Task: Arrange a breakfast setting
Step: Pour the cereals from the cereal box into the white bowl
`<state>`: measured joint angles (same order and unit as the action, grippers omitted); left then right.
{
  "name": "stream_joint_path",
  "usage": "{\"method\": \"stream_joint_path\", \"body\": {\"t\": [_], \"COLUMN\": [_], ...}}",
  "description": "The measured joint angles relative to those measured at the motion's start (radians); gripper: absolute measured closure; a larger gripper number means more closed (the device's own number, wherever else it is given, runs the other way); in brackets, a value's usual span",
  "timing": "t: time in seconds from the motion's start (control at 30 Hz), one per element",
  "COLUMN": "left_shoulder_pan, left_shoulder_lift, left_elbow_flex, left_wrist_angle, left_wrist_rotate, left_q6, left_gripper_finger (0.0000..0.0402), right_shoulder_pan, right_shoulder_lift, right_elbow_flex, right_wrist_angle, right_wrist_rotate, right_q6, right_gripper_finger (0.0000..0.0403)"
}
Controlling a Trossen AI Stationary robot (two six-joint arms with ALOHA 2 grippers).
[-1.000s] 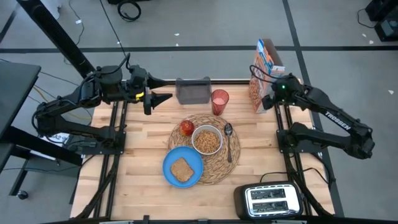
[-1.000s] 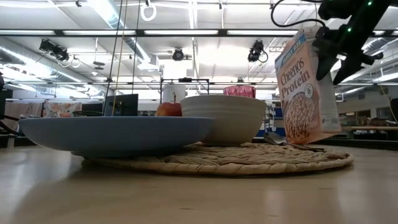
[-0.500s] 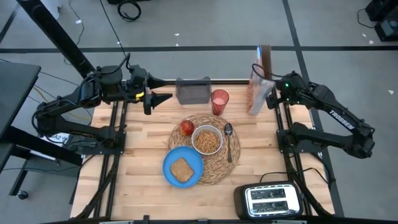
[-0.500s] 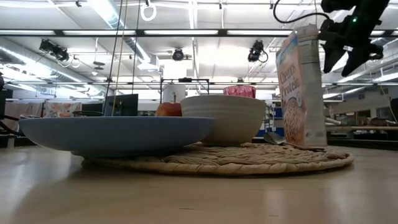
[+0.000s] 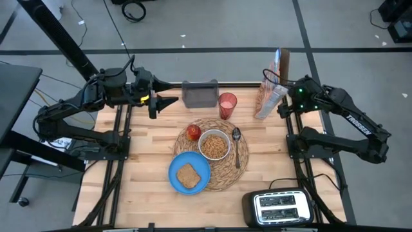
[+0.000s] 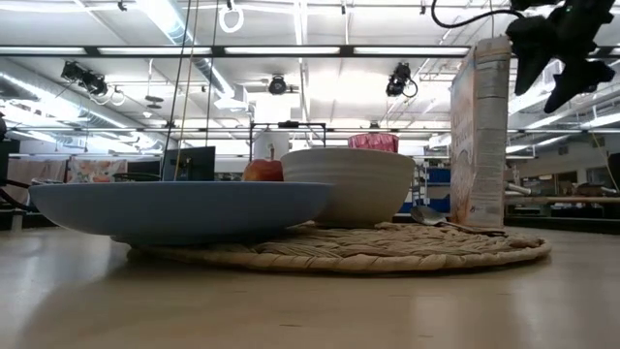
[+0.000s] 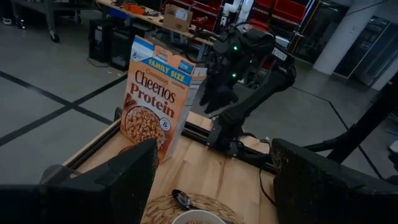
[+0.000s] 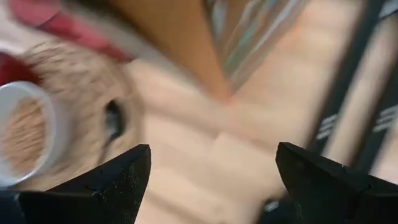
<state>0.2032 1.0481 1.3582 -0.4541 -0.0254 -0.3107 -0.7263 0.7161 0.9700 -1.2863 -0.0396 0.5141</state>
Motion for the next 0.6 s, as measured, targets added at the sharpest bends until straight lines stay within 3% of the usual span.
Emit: {"method": "stream_joint_path", "body": {"t": [0.1,0.23,0.43,0.6], "left_shoulder_pan": [0.000,0.000,-0.011,-0.012], "left_shoulder_lift": [0.000,0.000,0.000,0.000], "left_elbow_flex": [0.000,0.000,0.000,0.000], "left_wrist_angle": [0.000,0.000,-0.001,-0.001], "left_wrist_rotate": [0.000,0.000,0.000,0.002], "left_q6": [0.007,0.008,0.008,0.008], "left_gripper_finger": [0.0081,0.0081,0.0081,0.0081], "right_shoulder_pan": [0.057,0.152,0.267,0.300], "right_shoulder_lift": [-0.014,-0.036,-0.063,-0.064], "right_elbow_flex": [-0.026,-0.084,-0.158,-0.162], "right_wrist_angle": [0.028,0.178,0.325,0.320], "right_wrist_rotate": [-0.088,-0.105,0.137,0.343], "right_q6": [0.084,0.211,0.403,0.384], "right_gripper_finger": [0.0055,0.0055,0.0055,0.0055]}}
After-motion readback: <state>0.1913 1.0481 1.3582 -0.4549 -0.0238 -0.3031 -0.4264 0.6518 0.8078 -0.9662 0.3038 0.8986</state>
